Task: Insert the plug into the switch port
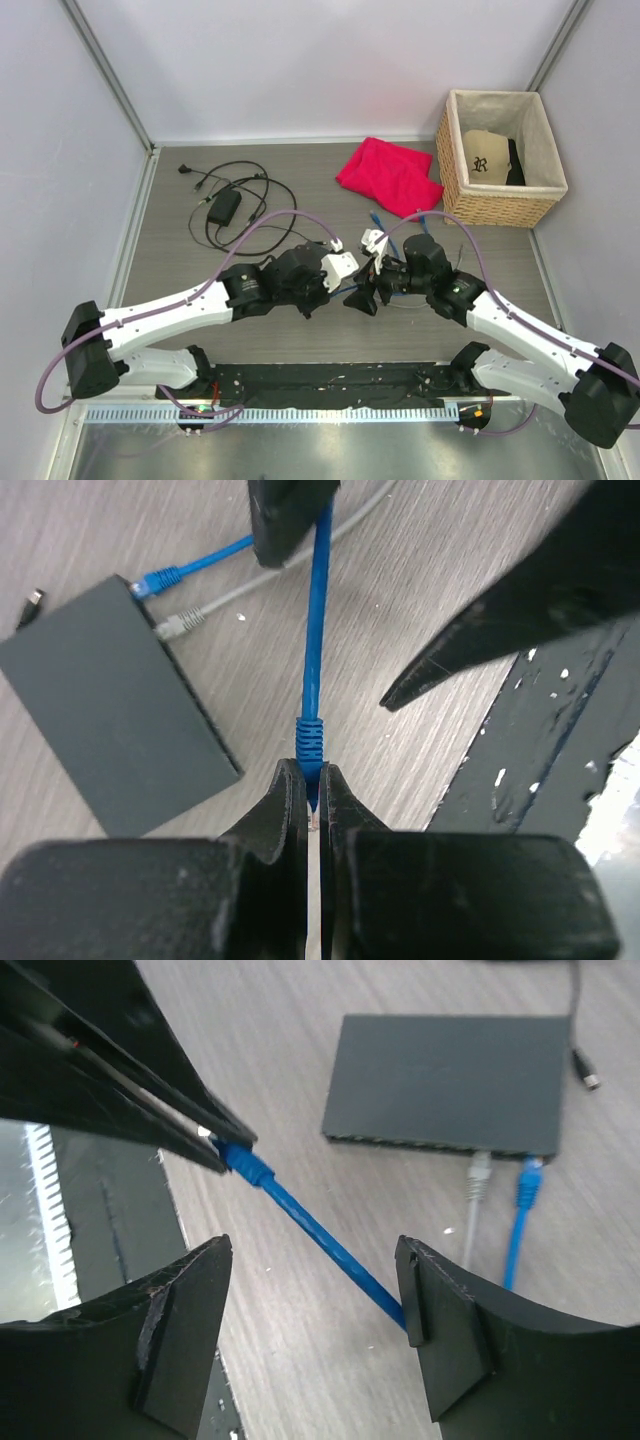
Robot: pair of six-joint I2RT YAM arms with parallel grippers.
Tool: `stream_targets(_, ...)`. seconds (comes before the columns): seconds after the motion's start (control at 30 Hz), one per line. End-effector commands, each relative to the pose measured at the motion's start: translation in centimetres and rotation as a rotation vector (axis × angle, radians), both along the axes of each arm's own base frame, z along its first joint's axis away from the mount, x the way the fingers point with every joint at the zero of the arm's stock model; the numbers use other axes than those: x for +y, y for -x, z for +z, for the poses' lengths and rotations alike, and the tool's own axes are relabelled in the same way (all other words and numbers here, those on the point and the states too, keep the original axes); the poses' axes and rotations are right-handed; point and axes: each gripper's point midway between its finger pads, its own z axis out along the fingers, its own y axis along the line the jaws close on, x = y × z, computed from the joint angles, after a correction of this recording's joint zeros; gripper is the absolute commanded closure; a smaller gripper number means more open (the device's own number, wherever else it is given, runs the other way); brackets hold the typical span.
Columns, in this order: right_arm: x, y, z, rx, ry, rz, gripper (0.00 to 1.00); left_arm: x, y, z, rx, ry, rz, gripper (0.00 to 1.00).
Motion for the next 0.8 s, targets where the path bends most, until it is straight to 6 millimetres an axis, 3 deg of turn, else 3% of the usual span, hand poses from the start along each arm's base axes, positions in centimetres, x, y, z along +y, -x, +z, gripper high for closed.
stream_targets(0.0,0.7,0.8,0.4,0.020,-0.017,0.069,0.27,-0.3,-0.5,2.7,-0.159,0.059,-0.089,1.00)
stream_targets(0.07,0.8,1.0,0.3,0.022,-0.014,0.078,0.35,-0.4,0.0,2.7,-0.158,0.071,-0.122,1.00)
stream_targets(0.17,0.9,1.3,0.5,0.021,-0.026,0.101,0.54,-0.2,-0.1,2.6,-0.173,0.066,-0.124,0.97)
stream_targets(0.2,1.0,1.3,0.6,0.018,-0.030,0.106,0.68,-0.1,-0.2,2.6,-0.175,0.066,-0.122,0.96)
stream_targets(0.27,1.0,1.2,0.6,0.015,-0.032,0.104,0.83,0.0,0.0,2.4,-0.172,0.065,-0.126,0.96)
stream_targets(0.3,1.0,1.2,0.5,0.010,-0.030,0.106,0.99,-0.1,-0.1,2.6,-0.179,0.074,-0.119,0.95)
stream_targets(0.43,0.8,0.4,0.0,-0.010,-0.017,0.068,0.99,0.7,-1.9,3.3,-0.208,0.099,0.042,0.60)
stream_targets(0.5,0.6,-0.2,-0.1,-0.036,-0.017,0.037,0.99,1.2,-2.9,4.8,-0.229,0.159,0.150,0.44)
stream_targets(0.6,0.0,-1.3,-0.5,-0.087,-0.009,-0.035,0.99,2.4,-3.9,7.4,-0.232,0.298,0.323,0.29)
stream_targets(0.73,-0.2,-2.8,0.0,-0.191,-0.033,-0.123,0.99,5.1,-5.5,9.2,-0.169,0.509,0.633,0.11)
stream_targets(0.77,-0.3,-3.1,-0.2,-0.211,-0.024,-0.151,0.99,5.6,-5.7,9.2,-0.134,0.550,0.688,0.10)
